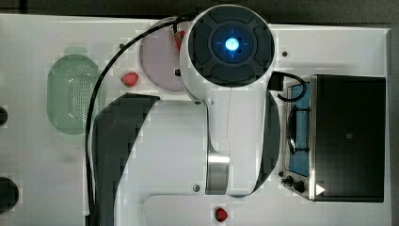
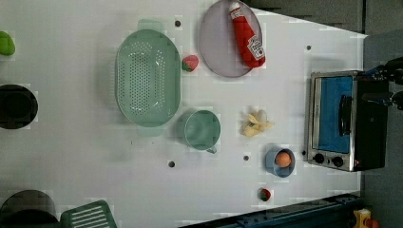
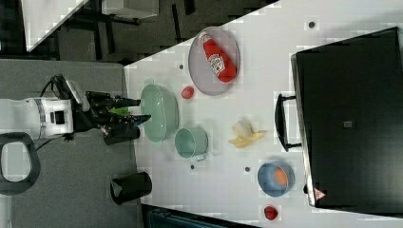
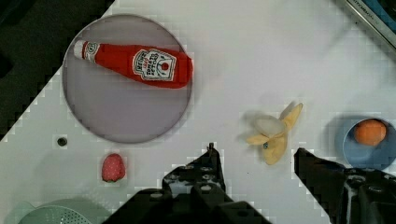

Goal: Pick Banana and place it in mug.

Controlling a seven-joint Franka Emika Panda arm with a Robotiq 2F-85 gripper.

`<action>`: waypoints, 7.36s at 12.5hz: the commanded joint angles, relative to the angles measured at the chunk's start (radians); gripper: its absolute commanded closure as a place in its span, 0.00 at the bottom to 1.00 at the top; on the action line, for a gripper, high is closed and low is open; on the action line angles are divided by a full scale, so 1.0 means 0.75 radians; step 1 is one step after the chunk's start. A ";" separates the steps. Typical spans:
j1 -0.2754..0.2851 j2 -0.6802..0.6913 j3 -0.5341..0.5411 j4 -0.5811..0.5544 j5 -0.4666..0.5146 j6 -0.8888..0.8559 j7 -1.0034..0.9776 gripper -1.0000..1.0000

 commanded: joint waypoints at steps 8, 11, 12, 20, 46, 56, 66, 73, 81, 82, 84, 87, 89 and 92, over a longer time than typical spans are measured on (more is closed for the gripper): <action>-0.138 -0.307 0.065 -0.433 0.002 -0.054 -0.073 0.00; -0.138 -0.174 0.067 -0.635 0.002 0.262 -0.164 0.00; -0.138 -0.137 0.067 -0.673 0.002 0.350 -0.207 0.00; -0.138 0.240 0.066 -0.881 0.002 0.982 -0.661 0.00; -0.130 -0.237 0.113 -0.584 0.002 0.312 -0.663 0.71; -0.087 -0.203 0.598 -0.583 0.010 0.294 -0.449 0.71; -0.086 0.128 0.763 -0.684 0.001 0.688 0.005 0.71; -0.087 0.259 0.745 -0.709 -0.048 0.798 0.181 0.25; -0.128 0.020 0.601 -0.571 -0.048 0.607 0.179 0.00; -0.130 -0.034 0.560 -0.529 -0.048 0.530 0.179 0.00; -0.136 -0.124 0.468 -0.442 -0.048 0.328 0.179 0.00; -0.144 -0.219 0.269 -0.287 -0.047 0.063 0.177 0.00; -0.144 -0.258 0.106 -0.194 -0.033 -0.094 0.167 0.00; -0.143 -0.279 0.032 -0.176 -0.016 -0.194 0.055 0.00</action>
